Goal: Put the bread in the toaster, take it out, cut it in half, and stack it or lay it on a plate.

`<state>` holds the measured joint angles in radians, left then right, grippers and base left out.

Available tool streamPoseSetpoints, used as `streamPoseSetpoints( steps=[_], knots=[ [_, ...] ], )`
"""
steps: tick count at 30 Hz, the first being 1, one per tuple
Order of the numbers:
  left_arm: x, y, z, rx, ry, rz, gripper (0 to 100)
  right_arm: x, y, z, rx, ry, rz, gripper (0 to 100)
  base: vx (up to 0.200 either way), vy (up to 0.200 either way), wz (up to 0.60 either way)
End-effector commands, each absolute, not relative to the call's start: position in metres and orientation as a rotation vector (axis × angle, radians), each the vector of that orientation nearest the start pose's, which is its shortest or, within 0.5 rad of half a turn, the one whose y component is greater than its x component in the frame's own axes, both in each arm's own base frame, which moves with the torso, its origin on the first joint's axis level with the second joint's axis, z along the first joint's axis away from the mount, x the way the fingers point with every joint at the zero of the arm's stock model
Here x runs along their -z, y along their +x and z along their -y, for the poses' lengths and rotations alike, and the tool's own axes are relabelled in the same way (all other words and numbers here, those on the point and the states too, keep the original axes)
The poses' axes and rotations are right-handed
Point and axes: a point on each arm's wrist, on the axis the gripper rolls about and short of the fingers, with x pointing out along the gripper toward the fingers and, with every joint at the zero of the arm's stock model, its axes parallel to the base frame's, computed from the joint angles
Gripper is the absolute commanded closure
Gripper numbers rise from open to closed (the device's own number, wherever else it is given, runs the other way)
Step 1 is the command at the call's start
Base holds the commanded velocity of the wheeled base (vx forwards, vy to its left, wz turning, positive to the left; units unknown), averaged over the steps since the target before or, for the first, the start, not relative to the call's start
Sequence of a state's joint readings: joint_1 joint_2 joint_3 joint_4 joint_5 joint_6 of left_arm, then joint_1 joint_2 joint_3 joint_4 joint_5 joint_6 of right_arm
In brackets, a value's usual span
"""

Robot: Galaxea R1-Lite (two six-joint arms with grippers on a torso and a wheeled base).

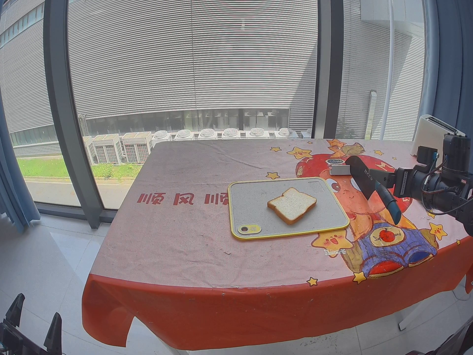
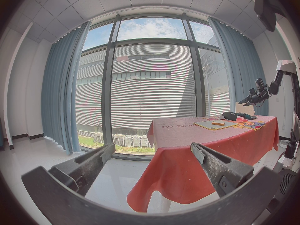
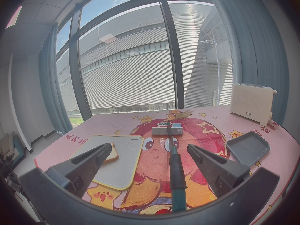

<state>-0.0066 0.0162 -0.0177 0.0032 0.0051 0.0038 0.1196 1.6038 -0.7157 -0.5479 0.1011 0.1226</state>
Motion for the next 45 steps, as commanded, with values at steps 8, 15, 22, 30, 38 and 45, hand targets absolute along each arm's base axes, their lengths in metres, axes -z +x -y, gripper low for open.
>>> streamPoseSetpoints(
  steps=[8,15,22,30,38,45],
  knots=[
    [-0.076,-0.023,0.000,0.000,0.003,-0.002,0,-0.172,0.272,-0.034,-0.190,0.115,-0.397,0,0.000,-0.200,0.00],
    [-0.076,-0.023,0.000,0.002,0.002,-0.002,0,-0.163,0.275,-0.036,-0.194,0.108,-0.446,0,0.000,-0.114,0.00],
    [-0.076,-0.023,0.000,0.006,0.003,-0.002,0,-0.157,0.278,-0.045,-0.224,0.108,-0.470,0,0.000,0.000,0.00],
    [-0.076,-0.023,0.000,0.006,0.003,-0.002,0,-0.148,0.274,-0.071,-0.295,0.086,-0.499,0,0.000,0.000,0.00],
    [-0.076,-0.023,0.000,0.006,0.003,-0.002,0,-0.140,0.285,-0.080,-0.196,0.059,-0.484,0,0.000,0.000,0.00],
    [-0.076,-0.023,0.000,0.005,0.003,-0.002,0,-0.137,0.289,-0.085,-0.198,0.089,-0.487,0,0.000,0.000,0.00]
  ],
)
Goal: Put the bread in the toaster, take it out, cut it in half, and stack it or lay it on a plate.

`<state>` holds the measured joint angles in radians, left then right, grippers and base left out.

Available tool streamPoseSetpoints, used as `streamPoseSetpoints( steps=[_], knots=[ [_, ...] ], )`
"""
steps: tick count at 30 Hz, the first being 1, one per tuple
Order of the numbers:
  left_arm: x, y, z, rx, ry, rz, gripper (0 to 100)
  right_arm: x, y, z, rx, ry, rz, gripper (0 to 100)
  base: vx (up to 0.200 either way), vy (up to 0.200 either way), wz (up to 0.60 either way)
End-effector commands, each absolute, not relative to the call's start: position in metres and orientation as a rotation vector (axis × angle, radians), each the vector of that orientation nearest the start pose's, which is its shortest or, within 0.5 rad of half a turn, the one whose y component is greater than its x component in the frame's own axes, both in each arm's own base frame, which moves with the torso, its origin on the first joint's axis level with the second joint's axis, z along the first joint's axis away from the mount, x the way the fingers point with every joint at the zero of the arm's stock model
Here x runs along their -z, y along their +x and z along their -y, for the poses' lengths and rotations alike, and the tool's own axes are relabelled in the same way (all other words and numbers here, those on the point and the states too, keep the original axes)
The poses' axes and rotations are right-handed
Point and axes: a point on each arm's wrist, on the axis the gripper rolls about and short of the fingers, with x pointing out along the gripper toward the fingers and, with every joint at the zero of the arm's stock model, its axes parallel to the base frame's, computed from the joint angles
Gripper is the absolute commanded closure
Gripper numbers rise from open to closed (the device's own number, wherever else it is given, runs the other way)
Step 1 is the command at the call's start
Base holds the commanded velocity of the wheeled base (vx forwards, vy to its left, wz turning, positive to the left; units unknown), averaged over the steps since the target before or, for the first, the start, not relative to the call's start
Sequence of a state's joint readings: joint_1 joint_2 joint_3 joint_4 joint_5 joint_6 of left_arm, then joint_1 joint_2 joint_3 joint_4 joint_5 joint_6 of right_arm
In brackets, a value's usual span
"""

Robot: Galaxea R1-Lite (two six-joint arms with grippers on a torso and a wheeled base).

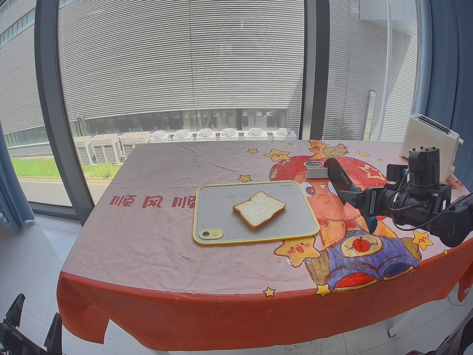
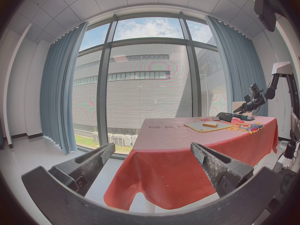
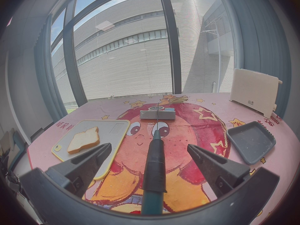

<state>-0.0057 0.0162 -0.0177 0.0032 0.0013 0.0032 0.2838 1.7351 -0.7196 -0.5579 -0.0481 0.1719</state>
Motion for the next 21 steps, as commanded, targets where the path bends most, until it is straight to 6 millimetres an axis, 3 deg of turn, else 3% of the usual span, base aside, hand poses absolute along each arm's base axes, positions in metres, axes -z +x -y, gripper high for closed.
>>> streamPoseSetpoints(
  steps=[1,21],
  knots=[
    [-0.0756,-0.0229,-0.0002,0.005,0.003,-0.002,0,-0.1367,0.2888,-0.0861,-0.202,0.091,-0.488,0,0.000,0.000,0.00],
    [-0.0756,-0.0229,-0.0001,0.008,0.002,-0.002,0,-0.1288,0.2976,-0.0848,-0.189,0.092,-0.509,0,0.000,0.000,0.00]
  ],
)
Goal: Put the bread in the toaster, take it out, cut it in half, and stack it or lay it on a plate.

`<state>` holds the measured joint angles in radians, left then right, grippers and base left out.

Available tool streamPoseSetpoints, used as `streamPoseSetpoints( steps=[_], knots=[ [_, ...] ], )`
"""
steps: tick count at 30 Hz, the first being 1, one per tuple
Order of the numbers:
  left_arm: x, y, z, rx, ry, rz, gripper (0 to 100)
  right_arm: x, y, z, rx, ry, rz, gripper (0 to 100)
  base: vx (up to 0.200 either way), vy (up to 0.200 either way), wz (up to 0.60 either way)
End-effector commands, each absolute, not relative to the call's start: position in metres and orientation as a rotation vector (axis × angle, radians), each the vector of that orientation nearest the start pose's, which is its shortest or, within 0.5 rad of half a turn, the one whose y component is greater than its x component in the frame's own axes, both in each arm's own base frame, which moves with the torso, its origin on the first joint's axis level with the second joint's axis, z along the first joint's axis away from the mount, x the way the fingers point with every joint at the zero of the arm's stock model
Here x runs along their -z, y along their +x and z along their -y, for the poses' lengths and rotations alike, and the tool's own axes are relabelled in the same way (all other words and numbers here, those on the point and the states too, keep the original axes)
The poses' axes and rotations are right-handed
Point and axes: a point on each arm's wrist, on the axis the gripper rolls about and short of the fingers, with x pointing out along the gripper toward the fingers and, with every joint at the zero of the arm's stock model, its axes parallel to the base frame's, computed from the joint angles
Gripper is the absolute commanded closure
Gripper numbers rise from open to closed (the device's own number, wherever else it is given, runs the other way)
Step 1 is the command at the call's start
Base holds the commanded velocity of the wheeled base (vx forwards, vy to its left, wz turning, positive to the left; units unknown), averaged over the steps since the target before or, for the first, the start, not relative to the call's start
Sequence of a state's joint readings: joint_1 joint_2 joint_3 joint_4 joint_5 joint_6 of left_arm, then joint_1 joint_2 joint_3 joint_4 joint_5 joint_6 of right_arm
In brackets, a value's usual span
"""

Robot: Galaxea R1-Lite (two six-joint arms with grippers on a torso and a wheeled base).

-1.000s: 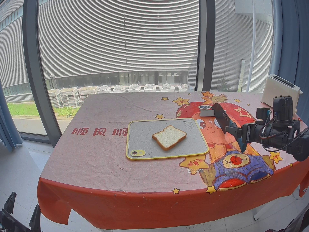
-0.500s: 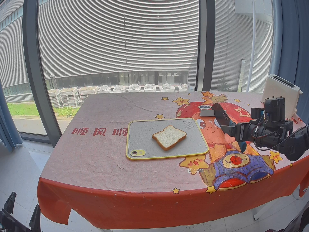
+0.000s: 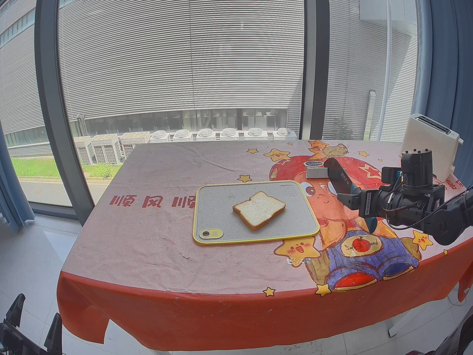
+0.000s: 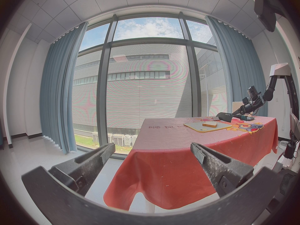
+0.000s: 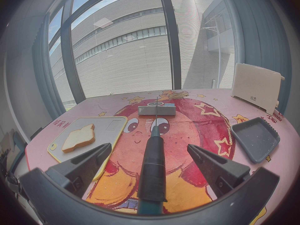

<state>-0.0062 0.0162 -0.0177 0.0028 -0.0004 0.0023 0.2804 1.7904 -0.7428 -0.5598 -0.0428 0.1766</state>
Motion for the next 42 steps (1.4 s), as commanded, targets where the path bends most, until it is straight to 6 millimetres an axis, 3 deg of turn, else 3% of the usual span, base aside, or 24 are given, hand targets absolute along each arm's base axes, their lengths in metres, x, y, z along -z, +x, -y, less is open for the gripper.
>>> streamPoseSetpoints(
  steps=[1,4,5,13,31,42],
  knots=[
    [-0.076,-0.023,0.000,0.008,0.002,-0.002,0,-0.128,0.298,-0.085,-0.188,0.091,-0.512,0,0.000,0.000,0.00],
    [-0.076,-0.023,0.000,0.008,0.002,-0.002,0,-0.128,0.298,-0.085,-0.188,0.091,-0.512,0,0.000,0.000,0.00],
    [-0.076,-0.023,0.000,0.008,0.002,-0.002,0,-0.128,0.298,-0.085,-0.188,0.091,-0.512,100,0.000,0.000,0.00],
    [-0.076,-0.023,0.000,0.008,0.002,-0.002,0,-0.121,0.299,-0.086,-0.187,0.086,-0.537,100,0.000,0.000,0.00],
    [-0.076,-0.023,0.000,0.009,0.002,-0.002,0,-0.157,0.281,-0.083,-0.206,0.104,-0.420,100,0.000,0.000,0.00],
    [-0.076,-0.023,0.000,0.008,0.002,-0.002,0,-0.159,0.278,-0.083,-0.213,0.097,-0.415,100,0.000,0.000,0.00]
  ],
)
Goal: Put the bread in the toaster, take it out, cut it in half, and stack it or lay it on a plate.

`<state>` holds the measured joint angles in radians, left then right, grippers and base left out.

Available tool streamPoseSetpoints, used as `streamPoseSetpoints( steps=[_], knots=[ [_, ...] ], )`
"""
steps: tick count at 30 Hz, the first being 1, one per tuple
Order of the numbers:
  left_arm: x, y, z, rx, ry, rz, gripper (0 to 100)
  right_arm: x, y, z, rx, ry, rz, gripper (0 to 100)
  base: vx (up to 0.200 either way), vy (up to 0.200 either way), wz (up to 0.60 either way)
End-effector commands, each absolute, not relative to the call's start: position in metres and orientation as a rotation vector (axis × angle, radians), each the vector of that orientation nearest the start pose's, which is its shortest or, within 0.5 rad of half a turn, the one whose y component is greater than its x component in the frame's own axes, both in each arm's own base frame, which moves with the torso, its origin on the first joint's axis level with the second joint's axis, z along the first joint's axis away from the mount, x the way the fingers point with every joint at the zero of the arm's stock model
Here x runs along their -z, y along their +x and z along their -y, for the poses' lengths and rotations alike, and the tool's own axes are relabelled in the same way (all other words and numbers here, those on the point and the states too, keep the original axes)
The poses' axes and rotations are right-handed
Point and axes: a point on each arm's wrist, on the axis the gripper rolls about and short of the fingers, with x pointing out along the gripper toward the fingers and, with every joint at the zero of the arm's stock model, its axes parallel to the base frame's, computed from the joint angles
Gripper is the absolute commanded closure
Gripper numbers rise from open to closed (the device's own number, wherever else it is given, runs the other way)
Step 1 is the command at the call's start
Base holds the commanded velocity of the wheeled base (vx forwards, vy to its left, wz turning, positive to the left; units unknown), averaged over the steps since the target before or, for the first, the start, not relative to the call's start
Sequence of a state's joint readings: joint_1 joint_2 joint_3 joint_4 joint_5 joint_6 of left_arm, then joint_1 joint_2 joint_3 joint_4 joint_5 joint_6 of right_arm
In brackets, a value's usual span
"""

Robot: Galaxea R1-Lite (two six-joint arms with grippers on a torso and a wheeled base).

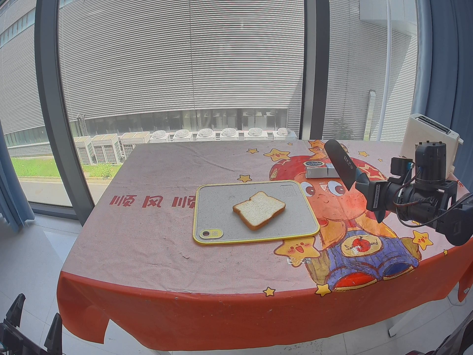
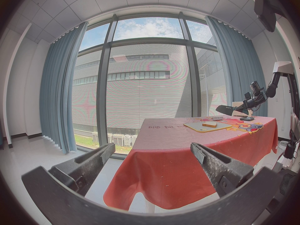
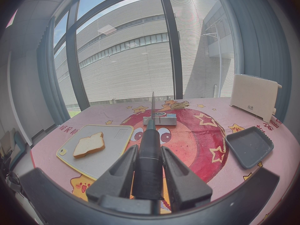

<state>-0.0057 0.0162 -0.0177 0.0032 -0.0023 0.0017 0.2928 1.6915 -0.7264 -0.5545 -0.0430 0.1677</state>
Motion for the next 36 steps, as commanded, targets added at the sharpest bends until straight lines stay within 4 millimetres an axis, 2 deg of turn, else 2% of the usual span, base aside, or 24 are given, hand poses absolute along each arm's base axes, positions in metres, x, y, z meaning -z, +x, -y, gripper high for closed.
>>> streamPoseSetpoints(
  steps=[1,15,23,36],
  knots=[
    [-0.076,-0.023,0.000,0.008,0.002,-0.002,0,-0.159,0.278,-0.083,-0.213,0.097,-0.415,100,0.000,0.000,0.00],
    [-0.076,-0.023,0.000,0.008,0.002,-0.002,0,-0.166,0.262,-0.093,-0.267,0.089,-0.395,100,0.000,0.000,0.00],
    [-0.076,-0.023,0.000,0.008,0.002,-0.002,0,-0.177,0.249,-0.094,-0.290,0.093,-0.362,100,0.000,0.000,0.00],
    [-0.076,-0.023,0.000,0.006,0.002,-0.002,0,-0.182,0.243,-0.090,-0.285,0.103,-0.341,100,0.000,0.000,0.00]
  ],
)
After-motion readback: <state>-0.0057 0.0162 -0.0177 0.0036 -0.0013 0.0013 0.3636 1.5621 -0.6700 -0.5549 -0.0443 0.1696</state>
